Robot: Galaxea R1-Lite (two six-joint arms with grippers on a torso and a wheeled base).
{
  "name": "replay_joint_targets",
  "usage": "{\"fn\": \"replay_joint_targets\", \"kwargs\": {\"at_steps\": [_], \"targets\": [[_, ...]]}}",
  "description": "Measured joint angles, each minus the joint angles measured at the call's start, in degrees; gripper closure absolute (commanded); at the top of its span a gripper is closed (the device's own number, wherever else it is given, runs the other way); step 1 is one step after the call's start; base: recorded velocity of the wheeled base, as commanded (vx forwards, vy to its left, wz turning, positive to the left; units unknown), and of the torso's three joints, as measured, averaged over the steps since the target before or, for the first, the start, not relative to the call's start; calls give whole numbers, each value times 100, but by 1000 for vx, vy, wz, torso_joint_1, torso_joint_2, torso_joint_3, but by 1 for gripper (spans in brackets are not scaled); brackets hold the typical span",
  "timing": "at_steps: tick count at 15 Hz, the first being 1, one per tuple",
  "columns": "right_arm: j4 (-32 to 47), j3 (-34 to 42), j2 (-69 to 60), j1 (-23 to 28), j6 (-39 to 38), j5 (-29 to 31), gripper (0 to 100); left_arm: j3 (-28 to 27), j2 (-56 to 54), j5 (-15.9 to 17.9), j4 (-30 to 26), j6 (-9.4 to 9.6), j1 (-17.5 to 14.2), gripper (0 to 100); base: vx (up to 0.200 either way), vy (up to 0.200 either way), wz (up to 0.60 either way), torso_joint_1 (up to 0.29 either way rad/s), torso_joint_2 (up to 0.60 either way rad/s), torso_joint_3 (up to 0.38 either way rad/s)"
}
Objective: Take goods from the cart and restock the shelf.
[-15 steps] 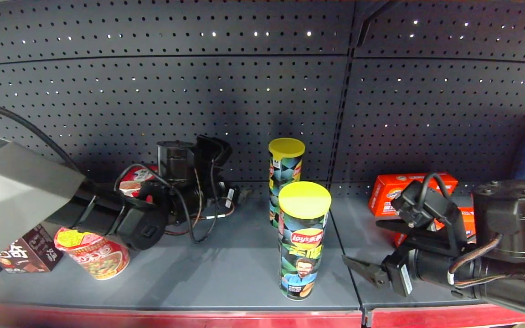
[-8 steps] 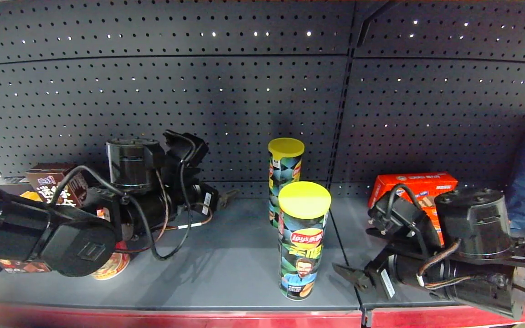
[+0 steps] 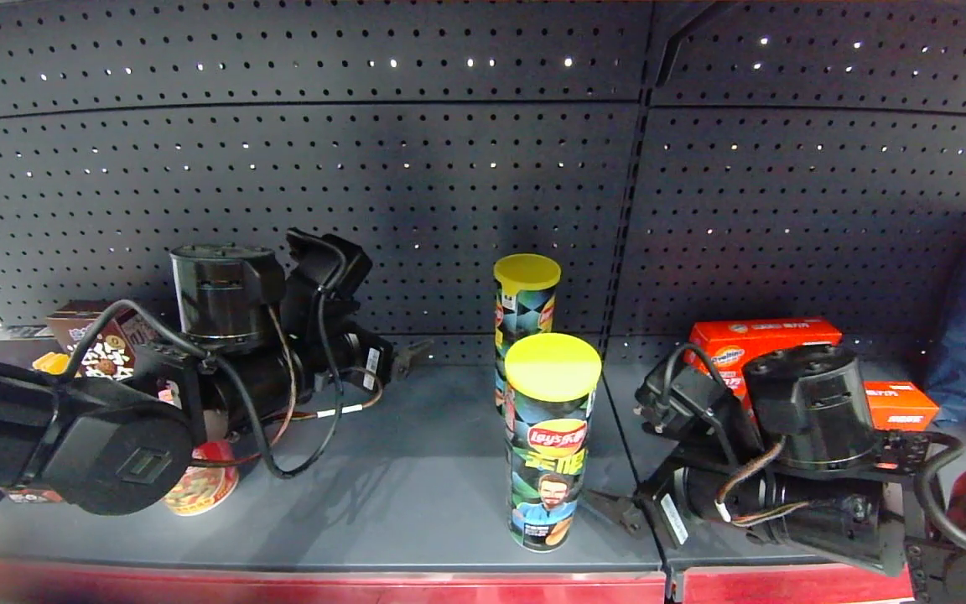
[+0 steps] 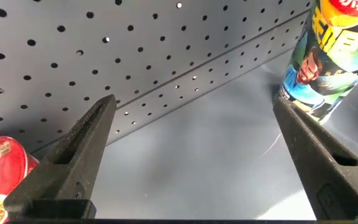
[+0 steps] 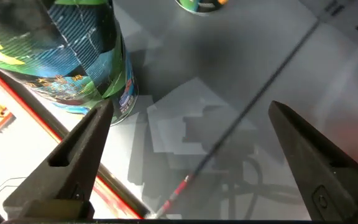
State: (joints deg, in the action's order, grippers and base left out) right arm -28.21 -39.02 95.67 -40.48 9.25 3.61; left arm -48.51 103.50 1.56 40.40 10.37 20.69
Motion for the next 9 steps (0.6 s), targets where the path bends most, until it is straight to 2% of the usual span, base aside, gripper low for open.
{"fn": "replay_joint_targets", "kwargs": {"at_steps": [9], "targets": [[0,-124,168,-111,-4,93,0,69,-20,0,-2,7,12,0,0,0,0,0,0,0]]}}
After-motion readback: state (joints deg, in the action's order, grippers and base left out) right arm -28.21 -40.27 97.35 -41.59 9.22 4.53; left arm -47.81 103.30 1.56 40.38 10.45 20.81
